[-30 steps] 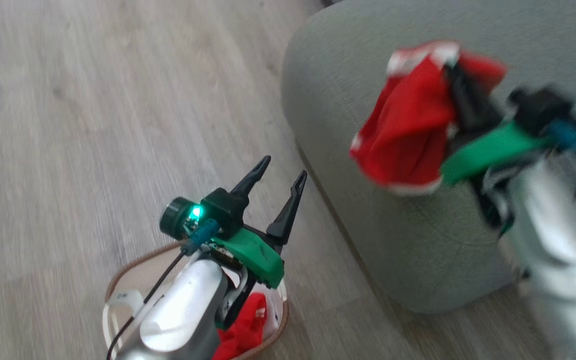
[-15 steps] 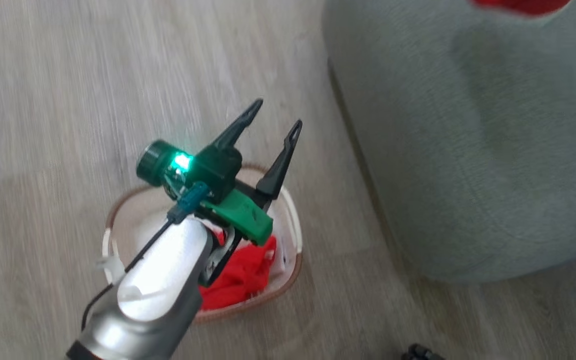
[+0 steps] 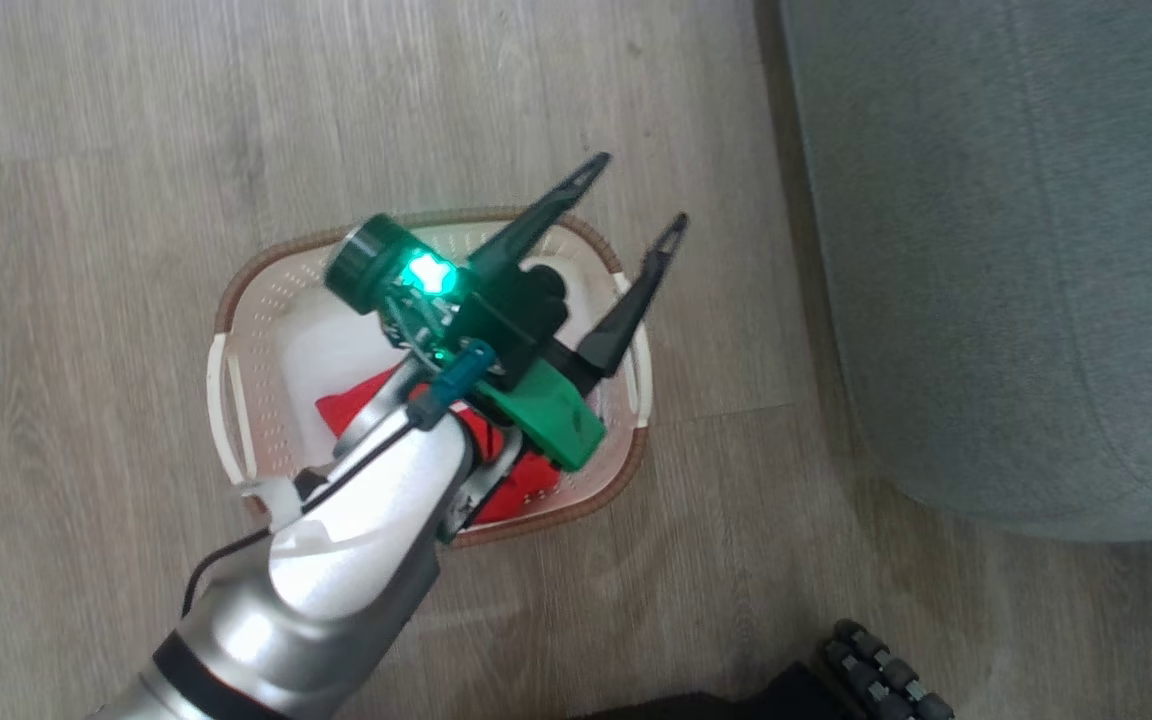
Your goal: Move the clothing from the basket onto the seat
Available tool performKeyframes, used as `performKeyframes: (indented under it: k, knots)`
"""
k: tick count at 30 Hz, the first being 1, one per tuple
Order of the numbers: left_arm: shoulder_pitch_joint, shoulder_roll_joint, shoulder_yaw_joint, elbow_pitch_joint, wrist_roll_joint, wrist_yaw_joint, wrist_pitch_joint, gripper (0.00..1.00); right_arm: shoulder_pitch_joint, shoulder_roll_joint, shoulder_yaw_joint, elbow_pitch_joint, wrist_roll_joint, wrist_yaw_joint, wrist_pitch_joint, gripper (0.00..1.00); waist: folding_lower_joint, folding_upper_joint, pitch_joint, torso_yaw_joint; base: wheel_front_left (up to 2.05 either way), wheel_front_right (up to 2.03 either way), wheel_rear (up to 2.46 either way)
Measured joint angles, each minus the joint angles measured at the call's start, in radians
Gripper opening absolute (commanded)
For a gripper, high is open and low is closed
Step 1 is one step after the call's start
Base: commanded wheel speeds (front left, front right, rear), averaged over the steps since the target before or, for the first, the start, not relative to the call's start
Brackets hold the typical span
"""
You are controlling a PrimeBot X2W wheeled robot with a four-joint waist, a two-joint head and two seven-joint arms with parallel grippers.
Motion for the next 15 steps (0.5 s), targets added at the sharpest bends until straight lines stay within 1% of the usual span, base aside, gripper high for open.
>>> performKeyframes:
  k: [1, 4, 10, 15]
  knots:
    - [-0.007, -0.007, -0.013, 0.002, 0.002, -0.005, 0.0, 1.0, 0.003, 0.002, -0.038, 0.026, -0.022, 0.0, 0.0, 0.0, -0.0001, 0.0, 0.017, 0.01, 0.0, 0.0, 0.0]
    - [-0.012, -0.011, -0.018, 0.005, 0.007, -0.005, -0.002, 1.0, 0.01, 0.012, -0.103, 0.06, -0.052, 0.0, 0.0, 0.0, -0.0001, 0.0, 0.036, 0.019, 0.0, 0.0, 0.0]
    - [-0.022, -0.01, -0.021, 0.012, 0.007, -0.006, -0.003, 1.0, 0.088, 0.069, -0.184, 0.104, -0.129, 0.0, 0.0, 0.0, -0.0002, 0.0, 0.048, 0.021, 0.0, 0.0, 0.0]
    - [-0.022, -0.009, -0.026, 0.015, 0.005, -0.006, -0.01, 1.0, 0.112, 0.074, -0.258, 0.151, -0.213, 0.0, 0.0, 0.0, -0.0002, 0.0, 0.046, 0.02, 0.0, 0.0, 0.0]
